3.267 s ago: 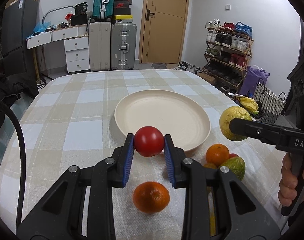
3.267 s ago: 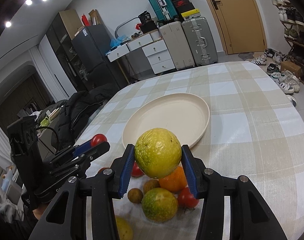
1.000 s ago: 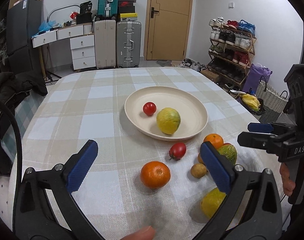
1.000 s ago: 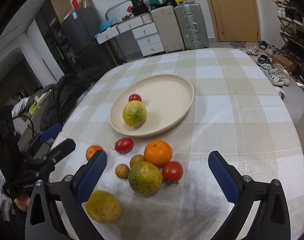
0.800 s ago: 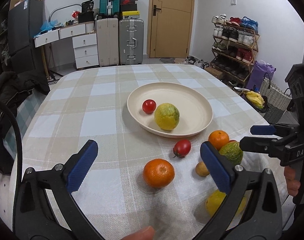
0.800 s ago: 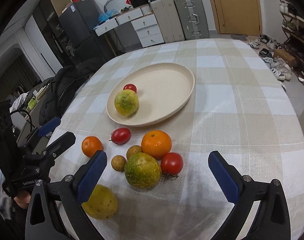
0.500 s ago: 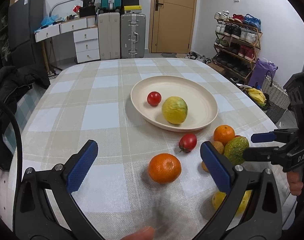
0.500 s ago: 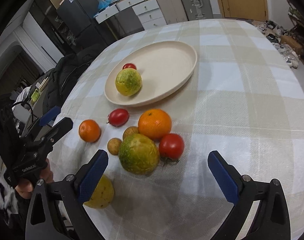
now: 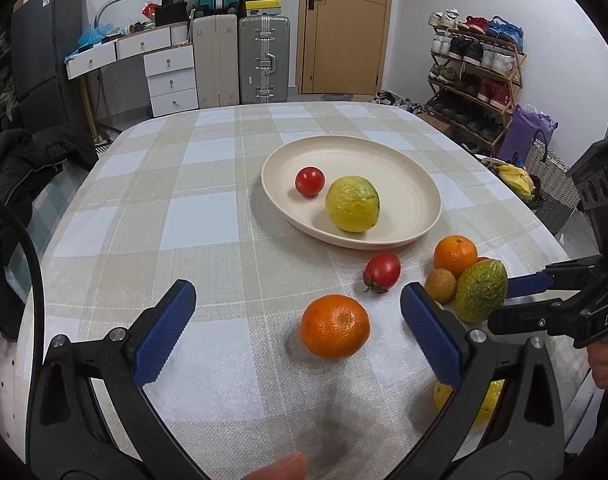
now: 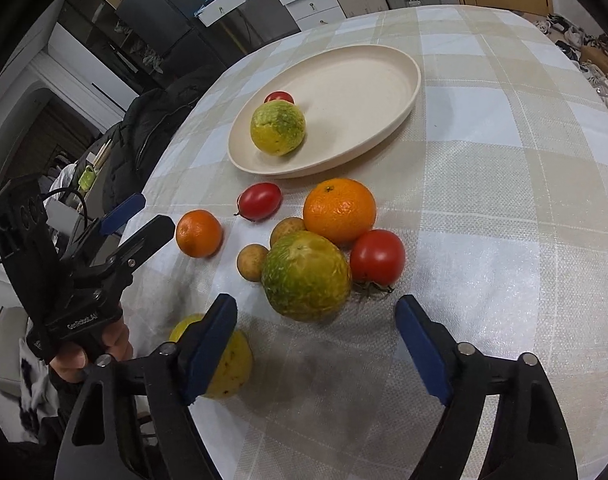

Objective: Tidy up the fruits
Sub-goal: 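Grasp a mandarin orange with the left gripper while the right grasps a green mottled fruit, then carry orange and green fruit onto the cream plate and open both grippers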

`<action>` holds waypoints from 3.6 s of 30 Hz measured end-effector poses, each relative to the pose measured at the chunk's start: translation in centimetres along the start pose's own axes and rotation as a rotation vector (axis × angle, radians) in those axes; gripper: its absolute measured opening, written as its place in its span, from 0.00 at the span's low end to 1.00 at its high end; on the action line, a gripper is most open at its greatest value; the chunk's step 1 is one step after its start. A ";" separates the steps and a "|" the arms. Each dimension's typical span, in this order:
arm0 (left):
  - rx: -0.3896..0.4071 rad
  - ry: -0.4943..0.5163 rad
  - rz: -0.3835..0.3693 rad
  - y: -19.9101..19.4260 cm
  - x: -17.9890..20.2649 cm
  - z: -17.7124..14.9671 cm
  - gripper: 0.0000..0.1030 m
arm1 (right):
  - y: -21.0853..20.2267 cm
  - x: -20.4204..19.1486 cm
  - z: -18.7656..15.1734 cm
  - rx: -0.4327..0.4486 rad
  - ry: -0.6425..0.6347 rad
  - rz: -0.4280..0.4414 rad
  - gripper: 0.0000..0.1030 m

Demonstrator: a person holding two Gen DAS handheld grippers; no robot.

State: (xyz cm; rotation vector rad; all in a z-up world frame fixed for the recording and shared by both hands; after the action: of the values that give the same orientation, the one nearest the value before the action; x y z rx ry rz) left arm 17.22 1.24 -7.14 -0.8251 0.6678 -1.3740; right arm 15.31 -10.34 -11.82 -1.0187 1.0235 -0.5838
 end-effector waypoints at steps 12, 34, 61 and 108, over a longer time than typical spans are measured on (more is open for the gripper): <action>-0.057 0.012 0.012 1.8 -0.1 -0.8 0.99 | -0.3 -1.9 0.0 0.011 -0.068 -0.002 0.67; -0.149 0.084 -0.044 4.5 1.1 -2.0 0.58 | 0.7 -1.9 1.0 0.071 -0.061 -0.041 0.56; -0.094 0.091 -0.105 2.7 2.0 -1.8 0.38 | 0.1 -2.0 1.2 0.120 -0.090 -0.060 0.45; 0.057 0.018 -0.086 0.5 0.9 3.3 0.38 | -6.4 -1.0 5.1 0.374 -0.047 -0.020 0.45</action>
State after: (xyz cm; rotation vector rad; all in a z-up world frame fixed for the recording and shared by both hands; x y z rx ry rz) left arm 20.26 0.71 -5.64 -0.8047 0.6108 -1.4728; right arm 19.76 -10.27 -4.95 -0.7094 0.8246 -0.7331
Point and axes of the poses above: each gripper's, at about its wrist camera, not at the fingertips, and y roughly the way its jaws point, x to its right, z to its top, the point moved 10 cm from there along y, roughly the way its jaws point, and after that the axes turned 13 degrees about -x, right-handed, at the moved point
